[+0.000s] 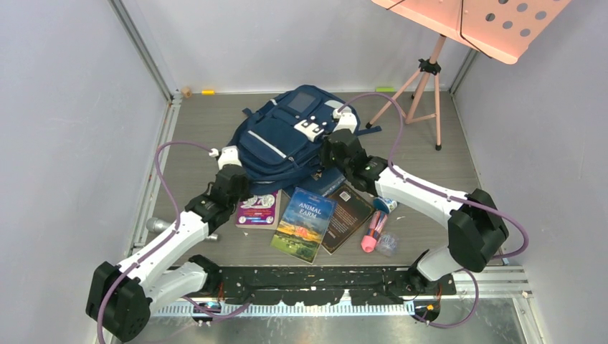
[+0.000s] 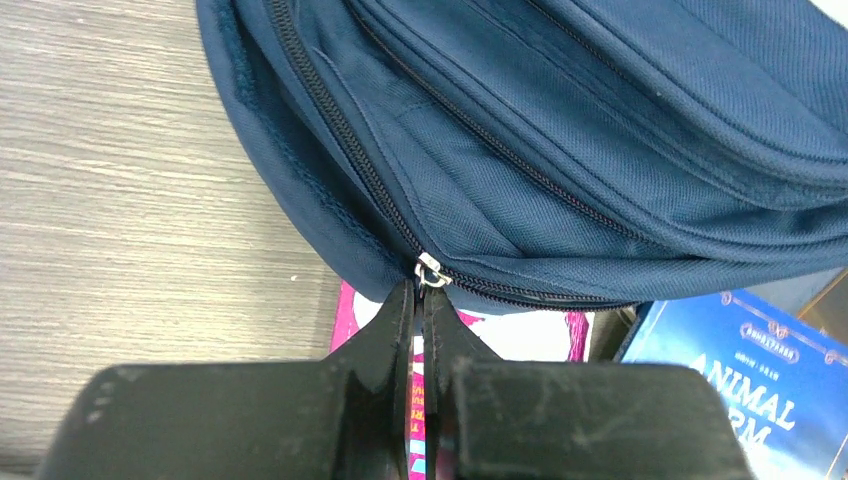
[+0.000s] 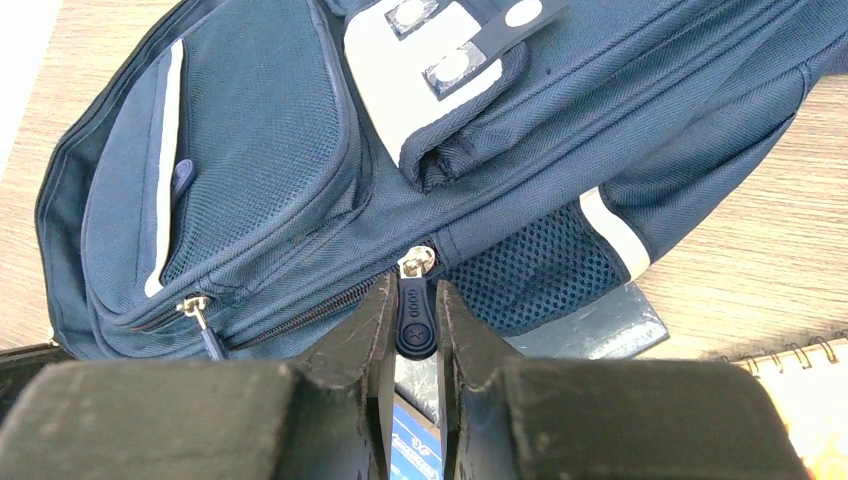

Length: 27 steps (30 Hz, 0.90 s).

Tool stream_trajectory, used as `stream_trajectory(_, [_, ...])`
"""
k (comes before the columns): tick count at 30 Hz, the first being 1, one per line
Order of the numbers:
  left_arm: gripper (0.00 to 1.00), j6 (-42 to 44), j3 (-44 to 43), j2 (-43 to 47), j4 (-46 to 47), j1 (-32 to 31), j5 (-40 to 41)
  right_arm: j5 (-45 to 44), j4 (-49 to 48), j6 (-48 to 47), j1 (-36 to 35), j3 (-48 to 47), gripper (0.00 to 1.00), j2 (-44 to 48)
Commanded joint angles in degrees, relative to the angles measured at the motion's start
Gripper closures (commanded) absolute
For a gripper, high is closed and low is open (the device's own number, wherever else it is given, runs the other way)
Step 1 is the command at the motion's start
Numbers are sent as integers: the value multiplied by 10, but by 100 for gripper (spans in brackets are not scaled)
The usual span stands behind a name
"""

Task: Pack the student bag
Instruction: Unzip the student bag at the center of the board.

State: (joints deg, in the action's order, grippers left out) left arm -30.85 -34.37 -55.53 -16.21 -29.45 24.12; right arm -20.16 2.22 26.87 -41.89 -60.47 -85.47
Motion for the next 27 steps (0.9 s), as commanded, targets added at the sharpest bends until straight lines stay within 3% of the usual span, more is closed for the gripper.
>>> stream_trajectory(1, [100,53,-20,3,-29,12,-53,-26,20,-12,19,-13,88,58])
stream_trajectory(5, [100,82,-27,19,-36,12,-108,-5,31,15,19,0,48,91])
stream_trajectory(9, [100,81,-28,24,-46,12,-120,54,-11,32,12,34,29,108])
stream_trajectory(18, [100,62,-26,20,-35,12,-134,81,-10,15,-35,10,24,62])
stream_trajectory(27, [100,51,-23,17,-29,12,-138,23,48,-21,-88,-82,32,-52])
